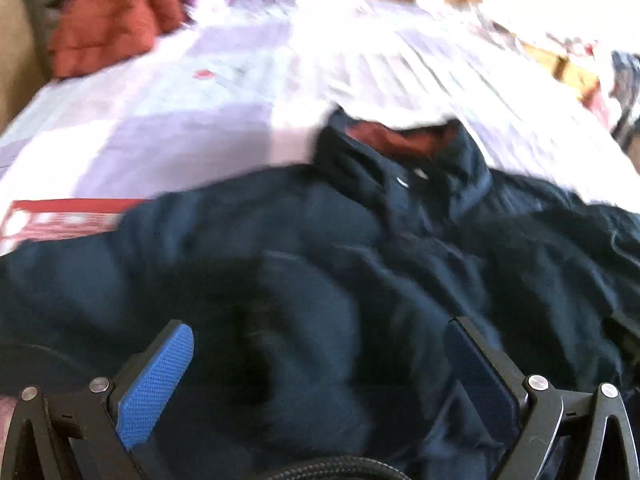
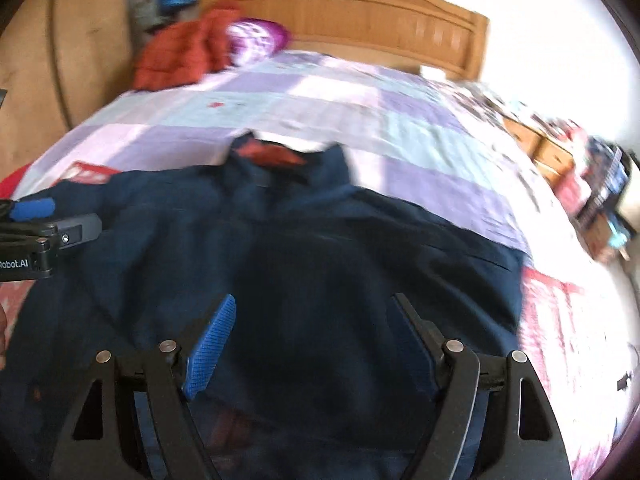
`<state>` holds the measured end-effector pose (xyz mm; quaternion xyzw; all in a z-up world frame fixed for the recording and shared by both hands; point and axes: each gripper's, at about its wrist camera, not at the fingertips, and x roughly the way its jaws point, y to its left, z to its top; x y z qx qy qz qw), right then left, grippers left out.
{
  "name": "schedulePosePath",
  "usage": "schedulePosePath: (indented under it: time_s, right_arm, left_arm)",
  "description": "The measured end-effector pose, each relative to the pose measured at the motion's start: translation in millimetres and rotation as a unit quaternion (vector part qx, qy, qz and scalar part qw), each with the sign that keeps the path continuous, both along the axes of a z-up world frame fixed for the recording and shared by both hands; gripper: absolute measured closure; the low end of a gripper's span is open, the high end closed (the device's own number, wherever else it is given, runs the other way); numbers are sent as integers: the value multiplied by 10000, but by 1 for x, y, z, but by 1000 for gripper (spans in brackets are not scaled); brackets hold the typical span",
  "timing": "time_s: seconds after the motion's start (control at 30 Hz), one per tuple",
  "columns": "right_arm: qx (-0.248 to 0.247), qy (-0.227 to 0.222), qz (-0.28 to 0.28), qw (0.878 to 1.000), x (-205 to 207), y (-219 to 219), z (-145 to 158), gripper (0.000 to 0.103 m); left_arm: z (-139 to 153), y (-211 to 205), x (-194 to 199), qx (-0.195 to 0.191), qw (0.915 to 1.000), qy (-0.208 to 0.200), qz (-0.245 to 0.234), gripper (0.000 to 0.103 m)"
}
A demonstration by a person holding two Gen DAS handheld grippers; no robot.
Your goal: Fold large clothes
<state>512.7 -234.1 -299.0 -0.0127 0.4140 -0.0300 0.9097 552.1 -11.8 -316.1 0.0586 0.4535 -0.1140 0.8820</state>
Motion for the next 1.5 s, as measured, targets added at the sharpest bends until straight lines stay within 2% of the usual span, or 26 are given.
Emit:
schedulePosePath:
  time_s: [0.03, 0.1, 0.13, 0.17, 0.2, 0.23, 0.27, 0.33, 0.4, 0.63, 0.7, 0.8, 0.83, 0.9, 1.0, 1.1, 1.2, 1.23, 1.27, 1.37, 1.4, 1.43, 1.5]
  right_arm:
    - [-43, 36, -100, 9999, 1, -12, -3, 22]
    - [-125, 266, -223, 9993, 6, -36, -17, 22]
    - [-115, 509, -312, 9981, 9, -51, -29, 22]
    - [-118, 803, -485, 9955, 11, -74, -44, 22]
    - [-37, 900, -593, 9942, 9, -92, -53, 22]
    - [32, 869, -733, 9935, 5, -109, -57, 22]
    - [109, 838, -784, 9933, 1, -120, -59, 23]
    - [233, 910, -704, 9931, -4, -134, -66, 23]
    - [50, 910, -570, 9942, -6, -132, -69, 23]
    - [522, 880, -868, 9910, -21, -156, -75, 23]
    - [456, 923, -830, 9912, -19, -156, -75, 23]
    - [94, 891, -844, 9924, -19, -146, -67, 23]
    - [-94, 769, -855, 9933, -20, -138, -59, 23]
    - [-199, 423, -680, 9966, -20, -123, -44, 23]
    - [-208, 65, -77, 9997, -12, -89, -25, 23]
    - [-93, 201, 373, 9991, 11, -63, -26, 23]
    - [-155, 448, 608, 9970, 30, -49, -35, 23]
    - [-156, 604, 655, 9959, 36, -48, -41, 23]
    - [-241, 813, 603, 9946, 41, -51, -50, 23]
    - [146, 1008, 337, 9942, 40, -81, -65, 23]
    - [228, 975, 199, 9948, 38, -93, -64, 24]
    - [292, 945, 113, 9950, 35, -100, -65, 26]
    - [488, 912, 71, 9946, 27, -117, -66, 38]
  left_arm:
    - [-11, -8, 6, 142, 9999, 95, -12, 0]
    - [-45, -15, 20, 551, 9969, 563, 64, 0]
    - [-68, -8, 26, 596, 9938, 915, 191, 0]
    - [-75, 0, 28, 378, 9937, 1029, 253, 0]
    - [-82, 13, 29, 23, 9922, 1178, 404, 0]
    - [-84, 19, 29, -119, 9907, 1259, 494, 0]
    - [-84, 22, 27, -141, 9910, 1226, 526, 0]
    - [-82, 16, 21, 103, 9939, 1016, 418, 0]
    - [-81, 10, 18, 298, 9948, 900, 379, 0]
    - [-82, 12, 16, 407, 9957, 788, 282, 0]
    - [-84, 9, 15, 429, 9958, 762, 288, 0]
    - [-75, 1, 9, 627, 9952, 641, 385, 0]
    - [-64, -5, 4, 732, 9955, 464, 387, 0]
    - [-41, -16, -7, 598, 9979, 63, 232, 0]
    - [-17, -44, -12, 395, 9990, -224, -29, 0]
    - [-7, -75, -3, 452, 9983, -324, -161, 0]
    - [6, -89, -5, 244, 9977, -568, -288, 0]
    - [3, -96, -8, 447, 9954, -752, -384, 0]
    - [-5, -96, -3, 632, 9950, -676, -371, 0]
    - [-55, -74, 22, 1168, 9928, 262, -80, 0]
    - [-65, -55, 24, 990, 9944, 373, -22, 0]
    - [-66, -42, 22, 871, 9957, 307, 15, 0]
    - [-66, -31, 18, 1007, 9948, 168, 17, 0]
